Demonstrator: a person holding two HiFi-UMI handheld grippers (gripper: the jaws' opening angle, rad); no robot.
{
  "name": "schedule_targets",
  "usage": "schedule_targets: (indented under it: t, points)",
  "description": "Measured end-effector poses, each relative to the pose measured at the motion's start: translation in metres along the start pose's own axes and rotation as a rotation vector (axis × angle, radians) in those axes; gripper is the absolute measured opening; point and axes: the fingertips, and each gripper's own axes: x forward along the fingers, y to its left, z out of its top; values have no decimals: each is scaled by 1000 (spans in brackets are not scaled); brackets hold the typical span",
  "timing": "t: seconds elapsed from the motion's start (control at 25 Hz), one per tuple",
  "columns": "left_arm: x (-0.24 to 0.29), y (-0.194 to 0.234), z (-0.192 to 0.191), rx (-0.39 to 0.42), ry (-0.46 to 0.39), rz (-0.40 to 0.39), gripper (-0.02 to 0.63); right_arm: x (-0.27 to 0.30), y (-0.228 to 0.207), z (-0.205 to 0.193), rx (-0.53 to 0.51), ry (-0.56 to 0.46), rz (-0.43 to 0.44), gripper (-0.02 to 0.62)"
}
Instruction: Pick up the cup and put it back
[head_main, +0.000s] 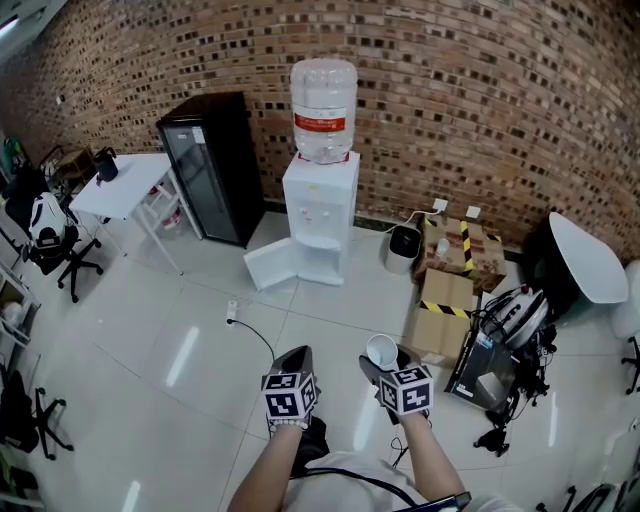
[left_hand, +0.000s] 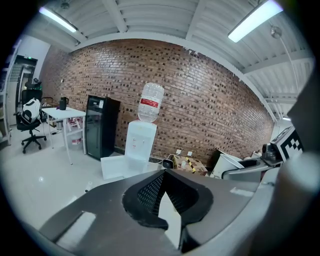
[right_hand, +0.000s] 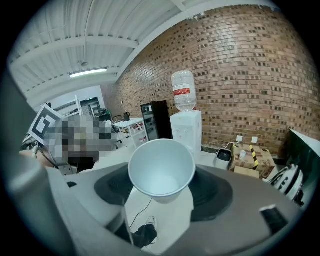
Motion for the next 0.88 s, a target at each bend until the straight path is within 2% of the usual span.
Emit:
schedule_targets:
  t: [0.44,0.88]
  points:
    - [6,13,-1,-23,15,-1,2,14,6,0,8,21,3,336]
    - [36,36,11,-41,30,-9,2,51,3,15,-10,53,1,336]
